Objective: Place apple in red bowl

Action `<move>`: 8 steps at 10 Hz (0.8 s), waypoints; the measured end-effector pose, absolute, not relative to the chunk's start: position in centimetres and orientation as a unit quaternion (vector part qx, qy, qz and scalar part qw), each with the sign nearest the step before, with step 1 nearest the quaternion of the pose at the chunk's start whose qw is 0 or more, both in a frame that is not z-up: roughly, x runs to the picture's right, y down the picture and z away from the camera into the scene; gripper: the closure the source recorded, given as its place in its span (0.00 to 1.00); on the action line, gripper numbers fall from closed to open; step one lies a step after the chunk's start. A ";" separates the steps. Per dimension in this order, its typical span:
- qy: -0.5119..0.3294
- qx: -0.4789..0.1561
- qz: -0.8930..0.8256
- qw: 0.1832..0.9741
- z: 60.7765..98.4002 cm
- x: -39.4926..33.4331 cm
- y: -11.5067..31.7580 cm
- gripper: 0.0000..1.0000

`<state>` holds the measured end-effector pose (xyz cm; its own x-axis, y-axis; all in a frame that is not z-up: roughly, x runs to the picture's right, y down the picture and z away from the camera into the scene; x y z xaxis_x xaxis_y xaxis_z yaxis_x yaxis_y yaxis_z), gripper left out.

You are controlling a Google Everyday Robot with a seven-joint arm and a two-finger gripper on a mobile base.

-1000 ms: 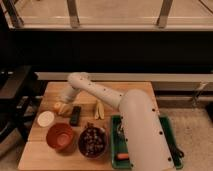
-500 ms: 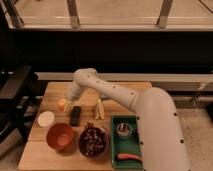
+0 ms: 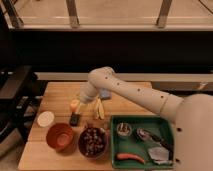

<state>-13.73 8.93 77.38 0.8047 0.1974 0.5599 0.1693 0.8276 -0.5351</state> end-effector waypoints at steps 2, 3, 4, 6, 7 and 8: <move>-0.320 -0.295 0.013 0.900 73.2 -13.8 10.6 1.00; -0.328 -0.297 0.014 0.897 72.0 -14.5 11.0 1.00; -0.337 -0.303 0.014 0.891 71.0 -15.8 11.5 0.99; -0.364 -0.327 0.017 0.872 69.3 -19.2 13.3 0.82; -0.373 -0.336 0.019 0.865 69.0 -20.3 14.1 0.73; -0.382 -0.346 0.027 0.856 69.0 -21.0 14.7 0.63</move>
<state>-21.02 14.75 68.95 0.7060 0.3103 0.6366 0.2190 0.7592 -0.6129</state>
